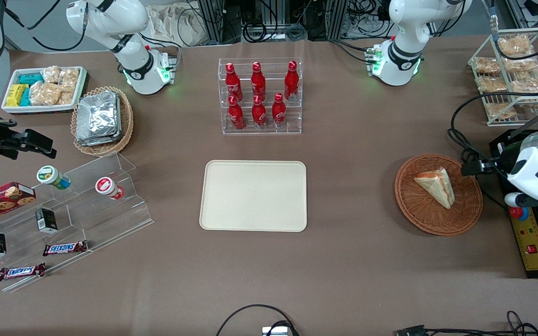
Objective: Place sandwich from basket to tray
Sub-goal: 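Lower the left gripper over the wrapped sandwich in the wicker basket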
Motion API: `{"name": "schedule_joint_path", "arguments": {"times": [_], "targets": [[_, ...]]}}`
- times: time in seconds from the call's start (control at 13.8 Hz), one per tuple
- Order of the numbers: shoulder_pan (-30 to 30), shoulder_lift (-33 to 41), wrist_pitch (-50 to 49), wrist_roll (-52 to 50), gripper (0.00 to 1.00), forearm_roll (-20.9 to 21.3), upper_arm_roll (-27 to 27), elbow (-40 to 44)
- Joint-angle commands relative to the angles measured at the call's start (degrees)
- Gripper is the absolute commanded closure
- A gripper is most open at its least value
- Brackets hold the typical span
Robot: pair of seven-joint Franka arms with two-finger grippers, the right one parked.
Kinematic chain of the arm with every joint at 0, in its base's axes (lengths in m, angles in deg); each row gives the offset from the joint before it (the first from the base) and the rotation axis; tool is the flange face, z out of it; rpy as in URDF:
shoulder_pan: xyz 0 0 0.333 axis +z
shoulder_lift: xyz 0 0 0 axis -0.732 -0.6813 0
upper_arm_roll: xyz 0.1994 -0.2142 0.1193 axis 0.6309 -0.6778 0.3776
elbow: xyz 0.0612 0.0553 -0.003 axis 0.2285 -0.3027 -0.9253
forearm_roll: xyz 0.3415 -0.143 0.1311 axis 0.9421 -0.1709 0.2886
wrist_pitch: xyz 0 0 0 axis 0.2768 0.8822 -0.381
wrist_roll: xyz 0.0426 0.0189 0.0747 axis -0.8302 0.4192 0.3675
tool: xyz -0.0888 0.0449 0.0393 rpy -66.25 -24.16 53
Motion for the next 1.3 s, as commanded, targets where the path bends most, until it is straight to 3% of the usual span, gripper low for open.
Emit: {"name": "schedule_joint_path", "arguments": {"times": [0.0, 0.29, 0.65, 1.01, 1.23], "targets": [[0.3, 0.4, -0.8, -0.8, 0.00, -0.7, -0.4, 0.7], [0.2, -1.5, -1.1, -4.1, 0.00, -0.1, -0.2, 1.4], [0.4, -0.2, 12.5, -34.1, 0.00, 2.2, -0.1, -13.4], [2.3, 1.0, 34.0, -36.8, 0.00, 3.8, 2.0, -30.2], [2.4, 0.1, 36.8, -39.2, 0.00, 3.9, 2.1, -34.3]]}}
